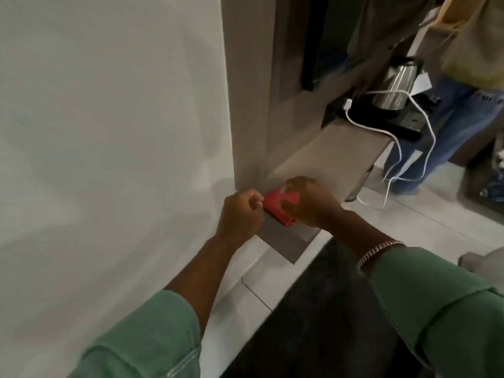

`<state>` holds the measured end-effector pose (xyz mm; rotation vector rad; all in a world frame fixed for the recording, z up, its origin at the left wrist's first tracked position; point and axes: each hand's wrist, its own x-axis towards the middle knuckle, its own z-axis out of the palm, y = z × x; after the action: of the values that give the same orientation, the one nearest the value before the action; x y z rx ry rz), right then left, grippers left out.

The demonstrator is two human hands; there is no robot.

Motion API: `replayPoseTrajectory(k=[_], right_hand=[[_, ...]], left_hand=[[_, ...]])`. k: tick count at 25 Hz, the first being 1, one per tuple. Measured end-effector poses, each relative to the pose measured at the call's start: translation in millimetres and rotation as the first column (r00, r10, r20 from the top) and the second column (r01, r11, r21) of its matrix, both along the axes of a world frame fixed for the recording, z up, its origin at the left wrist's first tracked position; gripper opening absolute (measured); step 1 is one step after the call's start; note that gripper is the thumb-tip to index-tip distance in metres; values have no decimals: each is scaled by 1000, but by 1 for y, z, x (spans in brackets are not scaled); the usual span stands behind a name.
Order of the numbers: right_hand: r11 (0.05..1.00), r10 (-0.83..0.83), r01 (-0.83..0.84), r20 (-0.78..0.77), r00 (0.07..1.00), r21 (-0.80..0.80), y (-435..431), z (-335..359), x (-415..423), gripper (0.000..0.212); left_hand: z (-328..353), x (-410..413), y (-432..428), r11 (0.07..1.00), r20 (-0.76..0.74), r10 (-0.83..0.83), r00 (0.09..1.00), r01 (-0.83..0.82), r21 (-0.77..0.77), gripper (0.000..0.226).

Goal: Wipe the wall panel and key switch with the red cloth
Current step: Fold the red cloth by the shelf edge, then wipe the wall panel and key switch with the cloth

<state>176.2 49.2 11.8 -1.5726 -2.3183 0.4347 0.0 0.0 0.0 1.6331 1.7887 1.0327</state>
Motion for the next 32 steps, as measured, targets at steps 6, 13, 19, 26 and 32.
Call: replayPoseTrajectory(k=[6,13,19,26,32], right_hand=[[994,15,-2,127,992,-105,23,-71,19,54],[995,18,-19,-17,1000,-93,-3,-82,19,57],[989,111,-97,-134,985,108,-53,-42,-39,75],[884,381,-276,-239,893,379,-152,55,-151,73],[767,524,-220,-391,757,602,-249,140,-271,77]], left_hand=[[-57,58,49,921,270,170,948,-55,-386,47],[-59,63,47,789,623,563,544,-128,-601,60],[-19,9,1,889,572,389,723,-132,-438,31],[109,-108,-137,978,603,163,781,-46,-206,37],[215,-211,-284,995,497,-1,868,-49,88,43]])
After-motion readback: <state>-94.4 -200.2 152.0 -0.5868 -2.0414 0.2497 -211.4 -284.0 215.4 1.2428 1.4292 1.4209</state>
